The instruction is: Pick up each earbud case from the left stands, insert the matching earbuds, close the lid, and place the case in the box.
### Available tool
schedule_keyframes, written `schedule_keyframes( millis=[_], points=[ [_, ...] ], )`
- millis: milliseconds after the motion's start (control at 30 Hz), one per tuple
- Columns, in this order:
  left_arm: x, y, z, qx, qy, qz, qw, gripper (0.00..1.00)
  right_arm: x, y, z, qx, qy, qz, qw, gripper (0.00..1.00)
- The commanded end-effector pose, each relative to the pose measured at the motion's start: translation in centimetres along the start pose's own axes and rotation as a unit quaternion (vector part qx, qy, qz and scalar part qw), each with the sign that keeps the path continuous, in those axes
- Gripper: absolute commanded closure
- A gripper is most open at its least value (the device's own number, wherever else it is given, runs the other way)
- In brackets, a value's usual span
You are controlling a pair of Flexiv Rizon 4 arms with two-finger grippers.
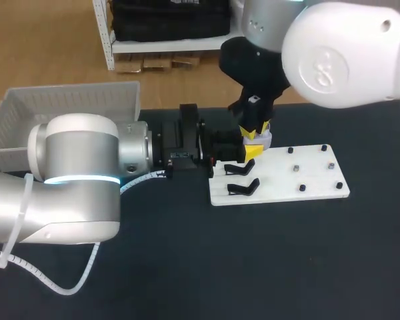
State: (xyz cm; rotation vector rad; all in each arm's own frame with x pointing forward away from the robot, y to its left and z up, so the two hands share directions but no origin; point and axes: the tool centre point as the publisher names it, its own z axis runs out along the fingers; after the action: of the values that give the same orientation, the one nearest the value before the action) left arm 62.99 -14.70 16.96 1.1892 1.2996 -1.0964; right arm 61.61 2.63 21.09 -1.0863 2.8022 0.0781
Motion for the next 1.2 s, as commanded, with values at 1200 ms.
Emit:
schedule_keyframes(
  millis=[1200],
  points=[
    [0.02, -0.25, 0.06, -0.005, -0.004, 0.003, 1.000, 1.00, 0.10, -0.04, -0.15, 0.011, 0.005, -0.013, 1.000, 0.69]
  ],
)
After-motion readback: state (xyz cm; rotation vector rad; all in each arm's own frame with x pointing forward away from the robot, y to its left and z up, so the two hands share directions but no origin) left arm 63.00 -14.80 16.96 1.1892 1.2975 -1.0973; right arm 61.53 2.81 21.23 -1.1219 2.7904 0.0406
